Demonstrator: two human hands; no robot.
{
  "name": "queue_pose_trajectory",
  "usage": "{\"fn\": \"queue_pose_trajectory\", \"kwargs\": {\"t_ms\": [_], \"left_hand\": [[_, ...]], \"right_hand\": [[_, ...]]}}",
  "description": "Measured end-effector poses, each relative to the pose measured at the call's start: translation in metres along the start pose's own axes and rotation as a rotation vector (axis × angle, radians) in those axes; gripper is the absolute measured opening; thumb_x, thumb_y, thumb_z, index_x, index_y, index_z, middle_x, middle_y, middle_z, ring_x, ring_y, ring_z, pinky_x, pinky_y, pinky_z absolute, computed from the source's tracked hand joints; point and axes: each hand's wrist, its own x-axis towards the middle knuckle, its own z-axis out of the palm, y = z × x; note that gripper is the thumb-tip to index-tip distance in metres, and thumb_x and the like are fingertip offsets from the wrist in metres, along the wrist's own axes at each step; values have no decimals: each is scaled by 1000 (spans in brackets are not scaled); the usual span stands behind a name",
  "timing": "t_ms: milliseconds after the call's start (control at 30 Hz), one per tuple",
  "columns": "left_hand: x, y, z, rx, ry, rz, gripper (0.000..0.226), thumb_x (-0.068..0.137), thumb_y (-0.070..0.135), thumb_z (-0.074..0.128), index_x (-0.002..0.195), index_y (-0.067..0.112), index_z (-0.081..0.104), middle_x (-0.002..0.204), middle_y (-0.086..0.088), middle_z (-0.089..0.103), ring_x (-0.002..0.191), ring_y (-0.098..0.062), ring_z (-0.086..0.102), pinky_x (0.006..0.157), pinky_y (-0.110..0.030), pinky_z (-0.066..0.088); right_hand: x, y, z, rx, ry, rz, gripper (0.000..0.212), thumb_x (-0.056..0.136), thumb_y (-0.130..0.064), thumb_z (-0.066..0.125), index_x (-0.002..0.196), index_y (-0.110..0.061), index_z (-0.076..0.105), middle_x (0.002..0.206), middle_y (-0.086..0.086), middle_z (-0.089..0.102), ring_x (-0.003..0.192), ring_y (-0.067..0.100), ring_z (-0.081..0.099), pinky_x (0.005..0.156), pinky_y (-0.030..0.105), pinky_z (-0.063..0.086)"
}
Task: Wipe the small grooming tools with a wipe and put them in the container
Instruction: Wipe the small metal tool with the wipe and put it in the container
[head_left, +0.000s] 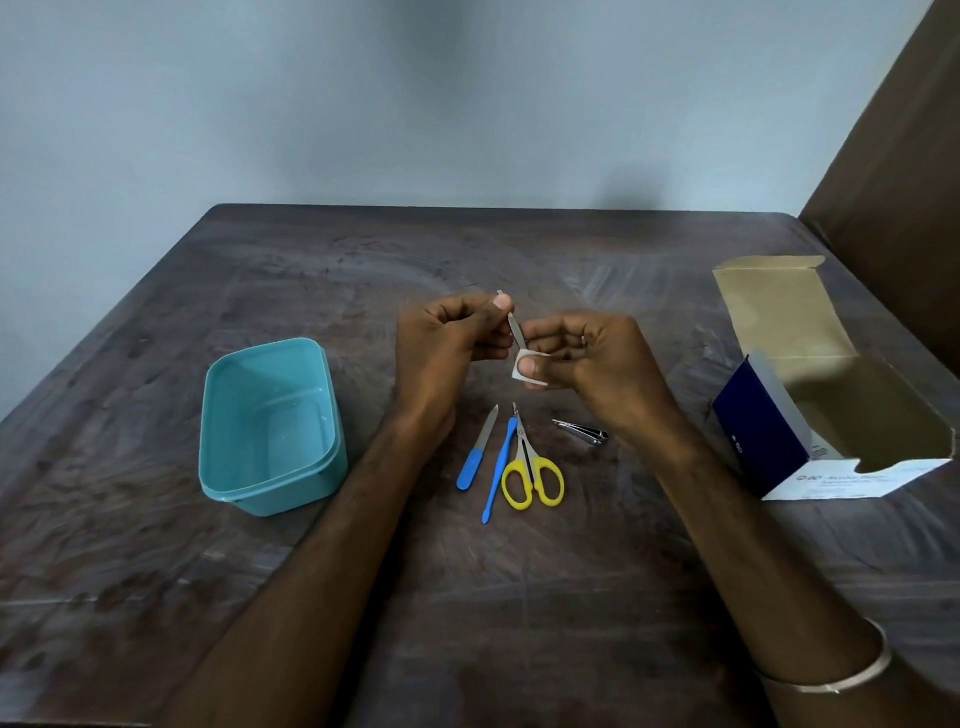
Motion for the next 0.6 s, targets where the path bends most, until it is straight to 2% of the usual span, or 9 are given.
{"fn": "queue_pose_trajectory", "kwargs": {"t_ms": [133, 300, 467, 600], "left_hand": [[-1, 1, 0, -2, -45, 15, 19, 88, 15, 71, 90, -4, 73, 75, -13, 70, 66, -20, 67, 66, -31, 59], [-1, 0, -1, 50, -30, 49, 18, 87, 12, 72, 94, -4, 72, 81, -16, 72, 67, -19, 68, 67, -29, 60], [-1, 0, -1, 53, -15, 54, 19, 87, 12, 72, 94, -5, 72, 81, -17, 72, 67, -19, 68, 69, -31, 60], [-1, -1, 0, 29, -18, 33, 18, 88, 11, 70, 94, -6, 72, 77, -14, 72, 66, -19, 68, 69, -32, 60]], "right_hand": [[2, 5, -1, -10, 65, 9, 27, 78, 8, 76, 98, -10, 73, 81, 4, 74, 72, 14, 74, 64, 29, 62], [2, 5, -3, -94, 21, -2, 38, 75, 11, 77, 98, -19, 73, 83, -2, 72, 72, 0, 69, 65, 17, 56], [4, 8, -8, -32, -21, 37, 40, 73, 14, 76, 98, -17, 74, 91, 6, 77, 84, 14, 75, 69, 24, 58], [2, 7, -11, 93, -54, 100, 28, 78, 8, 75, 100, -10, 74, 90, 11, 78, 84, 22, 76, 73, 29, 61]]}}
